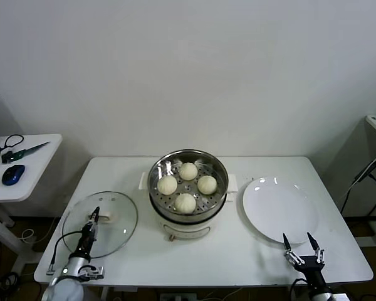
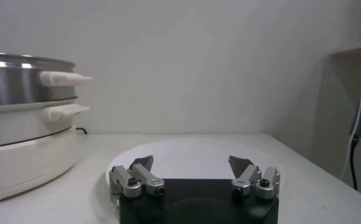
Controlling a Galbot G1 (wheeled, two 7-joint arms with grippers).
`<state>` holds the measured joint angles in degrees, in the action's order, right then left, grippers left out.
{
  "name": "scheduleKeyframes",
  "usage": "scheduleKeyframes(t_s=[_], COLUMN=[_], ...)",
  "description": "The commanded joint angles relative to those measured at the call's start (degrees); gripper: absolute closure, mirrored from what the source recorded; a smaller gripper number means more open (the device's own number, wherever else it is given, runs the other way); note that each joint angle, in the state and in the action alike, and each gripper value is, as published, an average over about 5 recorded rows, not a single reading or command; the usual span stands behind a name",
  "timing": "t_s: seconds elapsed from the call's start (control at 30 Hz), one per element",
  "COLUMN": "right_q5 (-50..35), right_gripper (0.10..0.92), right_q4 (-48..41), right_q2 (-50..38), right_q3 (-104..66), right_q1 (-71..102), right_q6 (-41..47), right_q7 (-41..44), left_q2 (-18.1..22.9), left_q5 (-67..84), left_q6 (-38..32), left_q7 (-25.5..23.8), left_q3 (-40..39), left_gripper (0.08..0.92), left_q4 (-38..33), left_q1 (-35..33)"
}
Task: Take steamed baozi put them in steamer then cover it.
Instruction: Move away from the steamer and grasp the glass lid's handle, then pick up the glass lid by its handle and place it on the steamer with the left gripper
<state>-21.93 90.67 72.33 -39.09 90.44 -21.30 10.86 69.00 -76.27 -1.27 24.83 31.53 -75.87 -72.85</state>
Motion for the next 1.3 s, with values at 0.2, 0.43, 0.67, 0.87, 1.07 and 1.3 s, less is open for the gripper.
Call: scheduleKeyframes(t_s=[0.2, 0.43, 0.67, 0.87, 1.07, 1.3], right_q5=[3.55, 4.84, 5.90, 7.72, 7.73, 8.64], right_gripper=[0.203, 0.203, 0.203, 0.203, 0.203, 0.203], right_q4=[1.29, 1.98, 1.45, 0.77, 0.67, -0.13], right_q2=[0.46, 1.13, 1.91, 2.02, 1.97, 2.50], right_q3=[-0.35, -0.21, 0.38, 0.81, 1.33, 2.06], right_q1=[0.53, 0.57, 0.24, -0.76, -1.85, -3.22], right_q6=[1.89, 2.56, 2.03, 1.33, 2.24, 3.11], right_q7=[-1.16, -2.40, -2.54, -2.50, -2.86, -4.05], left_q2=[-2.87, -9.97, -14.49, -13.07, -6.77, 1.81], left_q5=[11.56, 23.48, 24.26, 20.52, 11.43, 1.59], left_q6=[4.37, 18.48, 28.10, 36.05, 41.41, 43.18], left_q7=[-7.67, -20.84, -27.13, -29.72, -34.77, -38.81], left_q3=[-0.12, 1.03, -1.00, -11.50, -24.13, -33.41], left_gripper=[0.862, 0.862, 0.862, 0.862, 0.862, 0.862], left_q4=[-13.16, -28.68, -36.85, -42.42, -43.43, -40.48], left_q1=[-1.35, -2.90, 0.75, 6.54, 14.58, 18.78])
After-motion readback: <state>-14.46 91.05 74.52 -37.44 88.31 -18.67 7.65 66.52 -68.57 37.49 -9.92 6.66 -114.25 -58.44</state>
